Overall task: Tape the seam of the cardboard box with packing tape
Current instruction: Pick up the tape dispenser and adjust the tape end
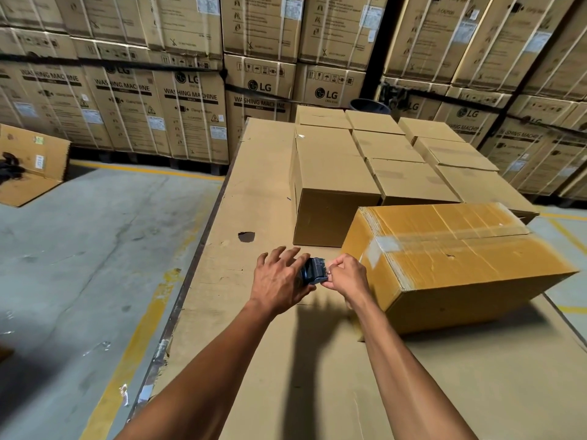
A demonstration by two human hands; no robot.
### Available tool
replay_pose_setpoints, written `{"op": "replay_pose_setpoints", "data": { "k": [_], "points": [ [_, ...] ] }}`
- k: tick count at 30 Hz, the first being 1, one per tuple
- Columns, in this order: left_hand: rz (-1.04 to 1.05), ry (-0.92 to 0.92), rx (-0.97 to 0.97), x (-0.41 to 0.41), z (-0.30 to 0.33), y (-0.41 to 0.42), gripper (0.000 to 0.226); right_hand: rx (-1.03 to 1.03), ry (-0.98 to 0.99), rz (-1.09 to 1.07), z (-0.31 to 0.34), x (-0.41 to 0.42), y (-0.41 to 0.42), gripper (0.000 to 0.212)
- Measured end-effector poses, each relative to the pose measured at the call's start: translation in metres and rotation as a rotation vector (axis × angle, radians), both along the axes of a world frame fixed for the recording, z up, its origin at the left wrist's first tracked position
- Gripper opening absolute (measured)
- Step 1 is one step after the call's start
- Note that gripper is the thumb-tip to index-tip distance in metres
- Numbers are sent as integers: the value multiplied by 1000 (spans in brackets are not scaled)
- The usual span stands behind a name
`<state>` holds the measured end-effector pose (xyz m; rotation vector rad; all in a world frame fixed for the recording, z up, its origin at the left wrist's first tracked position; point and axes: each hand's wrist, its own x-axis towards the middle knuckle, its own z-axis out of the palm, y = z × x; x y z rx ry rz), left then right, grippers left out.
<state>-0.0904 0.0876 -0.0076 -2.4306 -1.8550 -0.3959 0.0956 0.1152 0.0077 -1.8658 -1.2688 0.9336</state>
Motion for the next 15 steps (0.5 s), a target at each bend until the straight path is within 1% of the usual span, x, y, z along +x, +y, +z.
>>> {"op": "replay_pose_setpoints", "data": {
  "k": [2, 7, 10, 11, 14, 15],
  "points": [
    [-2, 17, 8, -1, 1, 0, 80, -29, 52, -1, -11, 3, 4, 13],
    [-2, 47, -11, -1, 6, -3, 80, -26, 81, -4, -19, 3, 0, 10],
    [2, 80, -68, -1, 8, -3, 83, -32, 122, 4, -26, 5, -1, 22],
    [2, 80, -77, -1, 9, -4, 83, -29, 127, 11, -24, 3, -3, 22],
    [-6, 69, -52, -1, 10, -6, 79, -19, 186, -21, -11, -2, -9, 6],
    [-7, 64, -37, -2, 11, -6, 79, -18, 208, -38, -10, -3, -9, 6]
  ]
}}
